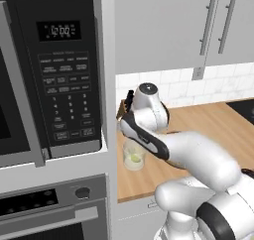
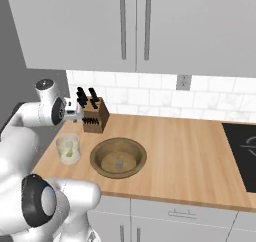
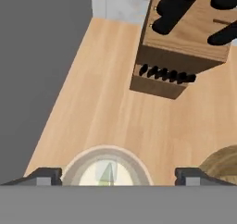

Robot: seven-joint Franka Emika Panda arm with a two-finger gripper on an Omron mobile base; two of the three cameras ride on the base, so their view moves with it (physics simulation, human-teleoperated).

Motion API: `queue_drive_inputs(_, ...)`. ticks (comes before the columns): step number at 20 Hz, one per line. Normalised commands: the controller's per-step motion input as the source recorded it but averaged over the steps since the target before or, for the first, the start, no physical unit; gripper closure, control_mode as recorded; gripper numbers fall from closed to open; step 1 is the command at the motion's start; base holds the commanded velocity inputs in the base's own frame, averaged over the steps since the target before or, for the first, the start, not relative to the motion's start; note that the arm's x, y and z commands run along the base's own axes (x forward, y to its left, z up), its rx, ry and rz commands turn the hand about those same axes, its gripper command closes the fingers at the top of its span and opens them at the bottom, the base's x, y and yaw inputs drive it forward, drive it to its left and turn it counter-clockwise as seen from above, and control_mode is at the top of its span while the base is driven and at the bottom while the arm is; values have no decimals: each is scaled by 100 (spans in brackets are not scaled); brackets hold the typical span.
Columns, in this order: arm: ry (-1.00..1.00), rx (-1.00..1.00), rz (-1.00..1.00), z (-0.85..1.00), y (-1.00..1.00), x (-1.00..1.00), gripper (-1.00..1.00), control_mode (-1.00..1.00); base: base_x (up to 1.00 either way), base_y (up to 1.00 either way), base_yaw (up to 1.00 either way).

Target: Grab a lemon wedge from the fridge and one ice cube from the ice bowl, and put them in the glass of lemonade.

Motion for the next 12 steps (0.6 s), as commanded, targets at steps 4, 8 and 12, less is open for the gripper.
queue_drive_inputs(4,-54,19,0,100,-87,-100,-100,-100,0,0,0)
queue_drive_inputs(8,-48,45,0,86,-100,-100,-100,-100,0,0,0)
queue_drive_inputs(12,-47,48,0,82,-100,-100,-100,-100,0,0,0)
